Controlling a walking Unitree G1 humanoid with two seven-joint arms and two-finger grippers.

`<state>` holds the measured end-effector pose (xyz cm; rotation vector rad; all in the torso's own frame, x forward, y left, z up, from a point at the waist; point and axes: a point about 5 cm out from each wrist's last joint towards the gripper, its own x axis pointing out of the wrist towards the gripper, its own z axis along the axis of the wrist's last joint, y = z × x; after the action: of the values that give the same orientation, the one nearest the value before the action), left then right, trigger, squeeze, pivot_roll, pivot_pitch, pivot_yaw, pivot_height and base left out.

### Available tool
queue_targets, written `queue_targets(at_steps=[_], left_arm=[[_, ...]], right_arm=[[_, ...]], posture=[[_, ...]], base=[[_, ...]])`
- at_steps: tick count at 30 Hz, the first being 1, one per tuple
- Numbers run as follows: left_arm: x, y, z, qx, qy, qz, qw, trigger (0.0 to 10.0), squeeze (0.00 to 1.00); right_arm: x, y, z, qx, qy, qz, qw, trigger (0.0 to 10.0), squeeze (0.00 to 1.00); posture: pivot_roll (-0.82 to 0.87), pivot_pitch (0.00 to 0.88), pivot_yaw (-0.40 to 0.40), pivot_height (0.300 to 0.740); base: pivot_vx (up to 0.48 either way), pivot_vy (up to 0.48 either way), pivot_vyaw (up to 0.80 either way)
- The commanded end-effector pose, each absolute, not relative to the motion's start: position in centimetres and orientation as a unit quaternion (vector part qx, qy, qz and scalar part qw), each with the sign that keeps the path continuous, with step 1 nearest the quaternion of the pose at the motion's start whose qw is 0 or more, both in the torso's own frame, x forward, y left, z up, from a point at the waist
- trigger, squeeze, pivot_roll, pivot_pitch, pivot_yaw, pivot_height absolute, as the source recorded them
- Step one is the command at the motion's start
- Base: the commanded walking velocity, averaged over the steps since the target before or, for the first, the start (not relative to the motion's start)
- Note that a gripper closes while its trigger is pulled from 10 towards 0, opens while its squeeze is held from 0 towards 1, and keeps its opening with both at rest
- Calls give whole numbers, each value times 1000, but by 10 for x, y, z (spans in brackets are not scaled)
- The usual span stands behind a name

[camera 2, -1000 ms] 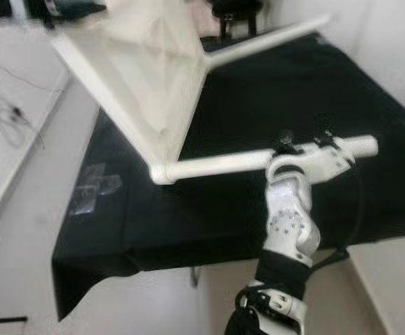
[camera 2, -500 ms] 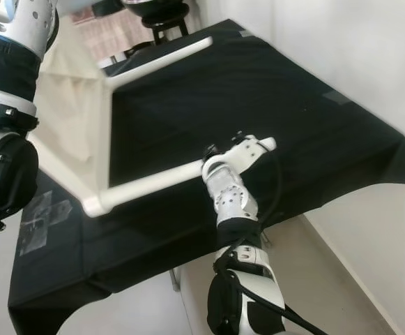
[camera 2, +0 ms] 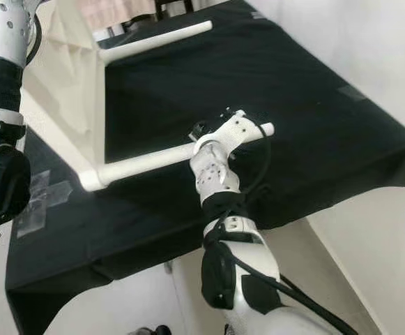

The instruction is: Building children table

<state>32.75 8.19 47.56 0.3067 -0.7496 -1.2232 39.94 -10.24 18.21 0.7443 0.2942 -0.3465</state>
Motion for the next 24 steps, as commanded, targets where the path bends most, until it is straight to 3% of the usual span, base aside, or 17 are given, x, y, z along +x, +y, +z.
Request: queue_targets(at_steps=[1,2,3,4,7,12,17,19,20,21,22,23,24], left_arm=[[324,92,481,141,-351,-554,741,10000,588],[322,93,489,139,-363,-550,739,10000,451],[322,93,489,139,-363,-550,739,10000,451],[316,96,502,135,-382,-543,735,10000,0],[305,104,525,126,-419,-524,731,10000,0],[260,129,581,141,-521,-461,704,10000,0],[239,150,598,187,-562,-378,712,10000,0],[228,191,606,240,-583,-195,751,10000,0],[228,191,606,240,-583,-195,751,10000,0],[222,228,604,265,-577,-66,770,10000,0],[222,228,604,265,-577,-66,770,10000,0],[213,260,601,273,-568,36,776,10000,0],[213,260,601,273,-568,36,776,10000,0]], right_arm=[[379,-103,118,368,264,-213,866,10000,1000],[379,-102,116,366,265,-214,866,10000,1000],[379,-102,116,366,265,-214,866,10000,1000],[378,-99,115,364,268,-212,867,10000,1000],[376,-95,112,361,272,-210,867,10000,1000],[374,-88,107,355,280,-205,868,10000,1000],[374,-87,106,353,282,-203,869,10000,1000],[375,-88,106,356,281,-202,868,10000,1000],[375,-88,106,356,281,-202,868,10000,1000],[375,-88,107,358,279,-201,868,10000,1000],[375,-88,107,358,279,-201,868,10000,1000],[376,-88,107,360,277,-200,868,10000,1000],[376,-88,107,360,277,-200,868,10000,1000]], posture=[[-34,219,127,740],[-35,217,127,740],[-35,217,127,740],[-31,214,124,740],[-24,211,121,740],[-10,205,110,740],[-2,202,109,740],[3,201,107,740],[3,201,107,740],[4,202,106,740],[4,202,106,740],[3,201,104,740],[3,201,104,740]], base=[[0,0,0],[0,0,0],[0,0,0],[0,0,0],[0,0,0],[0,0,0],[0,0,0],[0,0,0],[0,0,0],[0,0,0],[0,0,0],[0,0,0],[0,0,0]])
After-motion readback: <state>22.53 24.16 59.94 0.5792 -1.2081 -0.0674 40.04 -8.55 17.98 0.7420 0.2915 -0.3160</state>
